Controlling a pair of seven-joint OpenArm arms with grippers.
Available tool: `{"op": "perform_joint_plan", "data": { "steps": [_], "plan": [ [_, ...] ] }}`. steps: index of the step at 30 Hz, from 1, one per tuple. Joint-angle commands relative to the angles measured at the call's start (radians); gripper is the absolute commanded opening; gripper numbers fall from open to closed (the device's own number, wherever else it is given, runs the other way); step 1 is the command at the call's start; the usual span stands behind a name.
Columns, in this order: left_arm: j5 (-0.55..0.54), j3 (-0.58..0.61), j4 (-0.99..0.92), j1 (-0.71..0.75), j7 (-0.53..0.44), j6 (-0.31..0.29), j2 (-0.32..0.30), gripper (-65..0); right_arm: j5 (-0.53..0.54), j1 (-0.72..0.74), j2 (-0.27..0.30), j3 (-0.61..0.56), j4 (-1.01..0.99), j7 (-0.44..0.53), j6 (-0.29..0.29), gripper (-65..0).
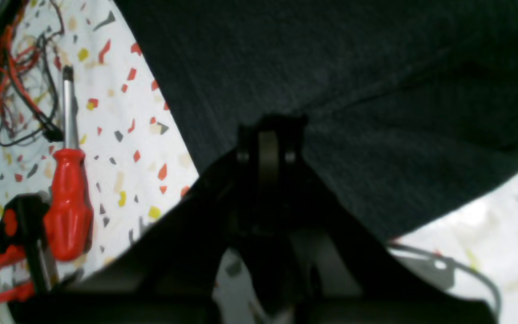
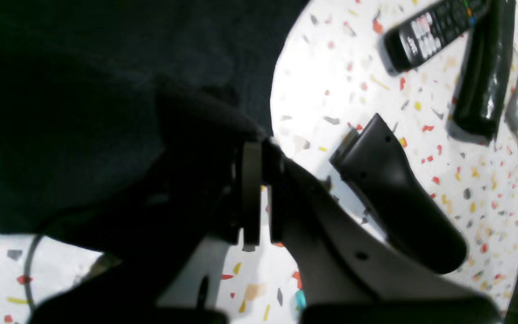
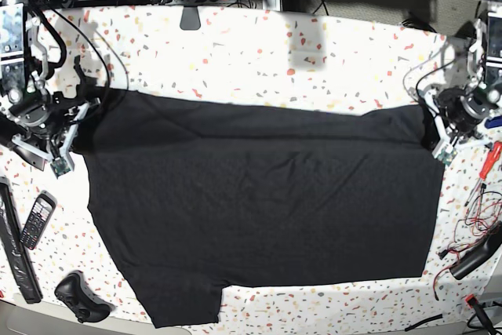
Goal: Fold the T-shirt properly
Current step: 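Pull both shoulder corners apart and back to straighten the shirt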
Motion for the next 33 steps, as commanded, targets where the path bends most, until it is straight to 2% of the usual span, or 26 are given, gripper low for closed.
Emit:
{"op": "perform_joint_plan", "data": {
  "steps": [1, 10, 11, 12, 14, 15, 16, 17, 21, 24, 26, 29, 33],
  "plan": [
    [0.019, -0.007, -0.002, -0.026, -0.024, 0.015, -0.02, -65.0, -0.003, 0.023, 0.02, 0.01, 0.005, 0.023, -0.007, -65.0],
    [0.039, -0.007, -0.043, -0.044, -0.026, 0.016, -0.023, -65.0, -0.003, 0.033, 0.02, 0.01, -0.008, 0.031, -0.007, -65.0],
    [0.039, -0.007, -0.043, -0.044, -0.008, 0.016, -0.024, -65.0, -0.003, 0.033, 0.02, 0.01, -0.008, 0.024, -0.008, -64.1],
    [0.038, -0.007, -0.043, -0.044, 0.011, 0.016, -0.026, -64.5, -0.003, 0.033, 0.02, 0.01, -0.008, 0.011, -0.008, -58.3],
    [0.028, -0.01, -0.042, -0.044, 0.067, 0.016, -0.029, -48.1, 0.005, 0.034, 0.021, 0.012, -0.005, -0.017, -0.008, -50.0],
    [0.01, -0.01, -0.04, -0.044, 0.095, 0.018, -0.034, -40.8, 0.011, 0.033, 0.02, 0.017, 0.003, -0.031, -0.008, -49.2],
    [-0.022, -0.009, -0.038, -0.044, 0.121, 0.018, -0.043, -35.7, 0.035, 0.033, 0.021, 0.024, 0.011, -0.046, -0.008, -49.2],
    [-0.06, -0.01, -0.035, -0.043, 0.141, 0.018, -0.054, -33.3, 0.065, 0.033, 0.02, 0.037, 0.024, -0.056, -0.008, -49.2],
    [-0.22, -0.01, -0.002, -0.043, 0.182, 0.018, -0.108, -32.9, 0.222, 0.033, 0.02, 0.118, 0.092, -0.085, -0.006, -49.3],
    [-0.303, -0.029, 0.038, -0.043, 0.205, 0.019, -0.11, -33.0, 0.333, 0.033, 0.017, 0.15, 0.112, -0.145, -0.003, -49.4],
    [-0.36, -0.045, 0.052, -0.044, 0.206, 0.018, -0.09, -33.0, 0.338, 0.027, 0.0, 0.15, 0.111, -0.155, -0.003, -49.4],
    [-0.377, -0.05, 0.052, -0.044, 0.19, 0.027, -0.035, -34.1, 0.338, 0.027, -0.053, 0.15, 0.111, -0.134, -0.003, -50.3],
    [-0.295, -0.05, 0.015, -0.044, 0.151, 0.106, 0.031, -39.5, 0.299, 0.028, -0.127, 0.15, 0.098, -0.093, -0.003, -61.6]
  ]
}}
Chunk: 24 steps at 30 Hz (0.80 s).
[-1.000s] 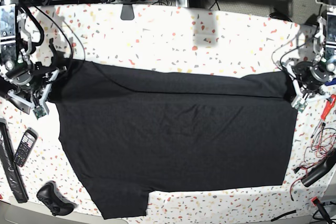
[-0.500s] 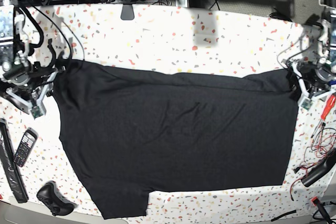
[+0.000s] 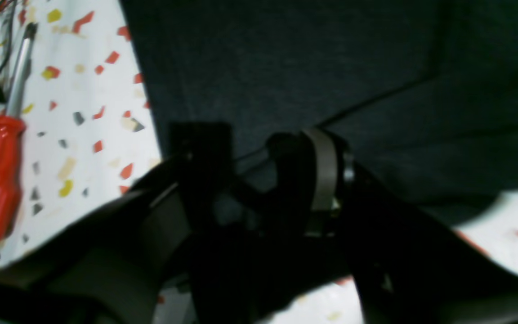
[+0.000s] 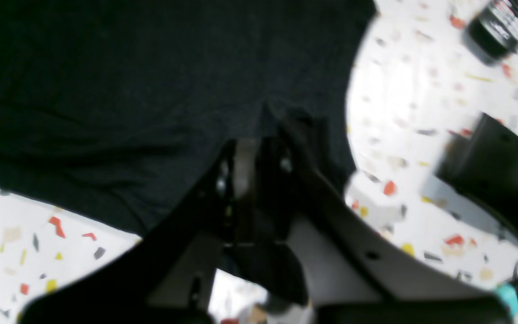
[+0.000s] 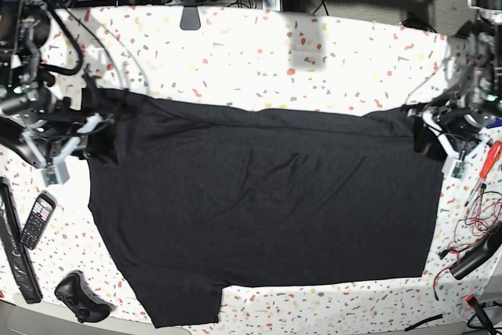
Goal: Fold the T-shirt properly
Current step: 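Pull both shoulder corners apart and back to straighten the shirt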
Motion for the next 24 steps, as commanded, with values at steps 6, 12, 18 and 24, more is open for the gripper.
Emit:
{"op": "perform_joint_plan", "data": {
  "steps": [6, 12, 18, 24],
  "plan": [
    [-0.021, -0.009, -0.075, -0.013, -0.024, 0.004, 0.01, -48.5, -0.042, 0.027, -0.016, 0.008, -0.13, 0.052, -0.002, -65.0],
    [-0.045, -0.009, -0.126, 0.001, -0.023, 0.001, 0.039, -48.7, -0.046, 0.022, -0.021, 0.008, -0.281, 0.08, 0.002, -65.0],
    [-0.051, -0.009, -0.122, 0.079, -0.017, -0.113, 0.04, -48.7, -0.117, -0.063, -0.012, 0.01, -0.285, 0.084, 0.033, -65.0],
    [-0.043, -0.01, -0.053, 0.191, -0.017, -0.158, 0.032, -48.7, -0.117, -0.16, -0.013, 0.072, -0.264, 0.089, 0.065, -65.0]
  ]
}}
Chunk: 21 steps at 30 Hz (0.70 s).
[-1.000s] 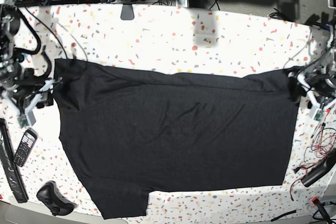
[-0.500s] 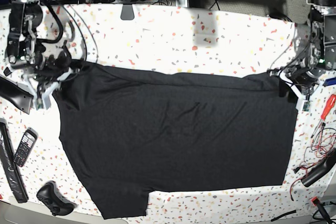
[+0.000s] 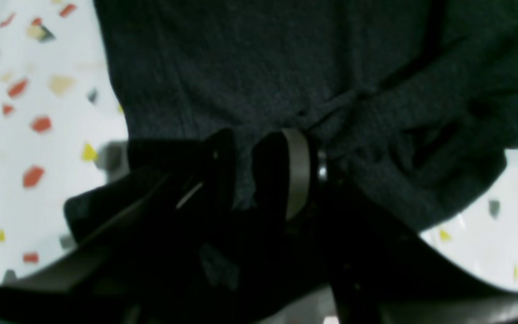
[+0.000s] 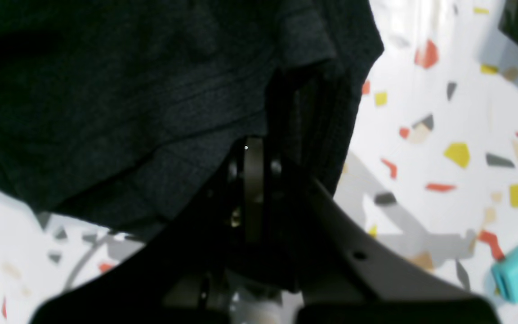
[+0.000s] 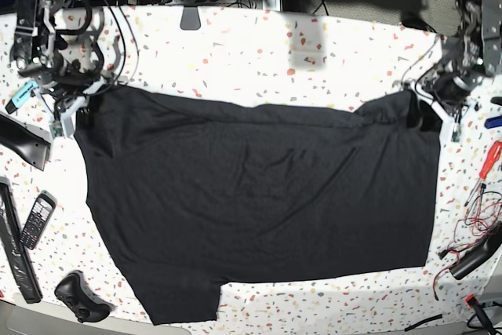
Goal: Fold the T-shirt properly
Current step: 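Pull both shoulder corners apart and back to straighten the shirt, then release the shoulders and reposition both grippers along the shirt's side edges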
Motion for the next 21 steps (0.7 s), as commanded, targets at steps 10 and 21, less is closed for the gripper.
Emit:
{"op": "perform_joint_plan", "data": {
  "steps": [10, 21],
  "plan": [
    [0.031, 0.006, 0.236, 0.172, 0.097, -0.018, -0.101, -48.7, 0.079, -0.192, 0.016, 0.297, 0.142, -0.067, 0.129, -65.0],
    [0.031, -0.014, 0.282, 0.207, 0.129, -0.018, -0.124, -48.7, 0.266, -0.28, 0.016, 0.501, 0.159, -0.109, 0.23, -65.0]
  ]
}}
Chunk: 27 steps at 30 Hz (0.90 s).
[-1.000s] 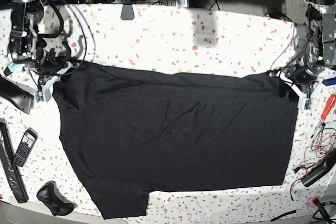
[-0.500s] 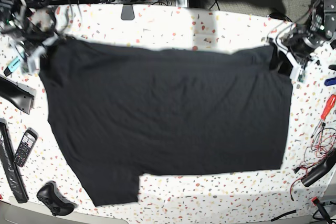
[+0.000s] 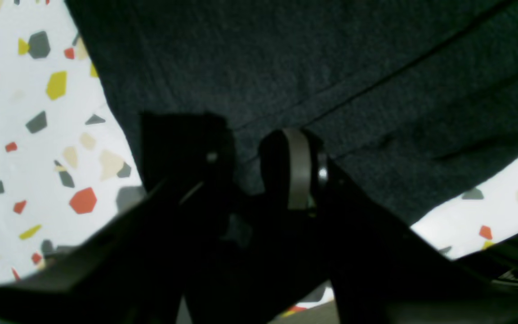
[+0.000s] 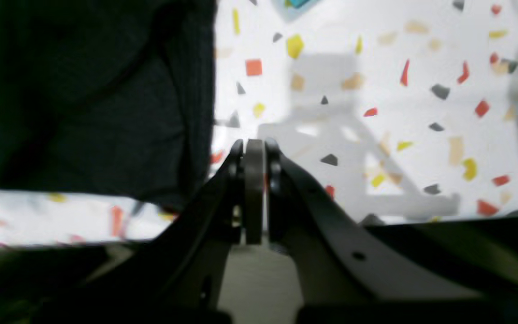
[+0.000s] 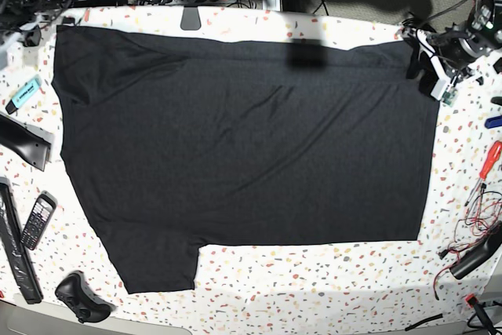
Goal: Fold the T-shirt properly
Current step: 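Release the shoulders and reposition both grippers along the shirt's side edges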
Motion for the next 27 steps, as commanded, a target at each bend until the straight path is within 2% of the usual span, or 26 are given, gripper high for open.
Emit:
{"op": "perform_joint_plan", "data": {
  "steps": [1, 7, 9, 15, 20, 24, 27],
  "plan": [
    [0.01, -0.007, 0.02, 0.0, -0.01, 0.0, -0.019, -48.7, 0.063, 0.003, 0.021, 0.014, 0.043, 0.012, 0.012, -65.0],
    [0.007, -0.007, 0.058, 0.0, -0.014, 0.0, -0.018, -48.7, 0.282, 0.049, 0.011, 0.013, 0.196, -0.139, 0.012, -65.0],
    [0.007, -0.007, 0.058, 0.0, -0.013, 0.0, -0.018, -48.7, 0.306, 0.077, 0.004, 0.013, 0.198, -0.166, 0.012, -65.0],
    [0.01, -0.007, 0.058, 0.0, -0.014, 0.0, -0.004, -48.7, 0.21, 0.11, -0.056, -0.006, 0.187, -0.122, 0.012, -65.0],
    [0.011, -0.007, 0.058, 0.0, -0.014, 0.0, 0.01, -48.7, 0.069, 0.111, -0.056, -0.121, 0.126, -0.022, 0.012, -65.0],
    [0.011, -0.007, 0.058, 0.0, -0.016, 0.0, 0.009, -48.7, -0.013, 0.11, -0.047, -0.229, 0.064, -0.016, 0.012, -65.0],
    [0.012, -0.007, 0.058, 0.001, -0.017, 0.0, 0.009, -48.7, -0.038, 0.095, -0.047, -0.256, 0.054, -0.056, 0.012, -65.0]
  ]
}}
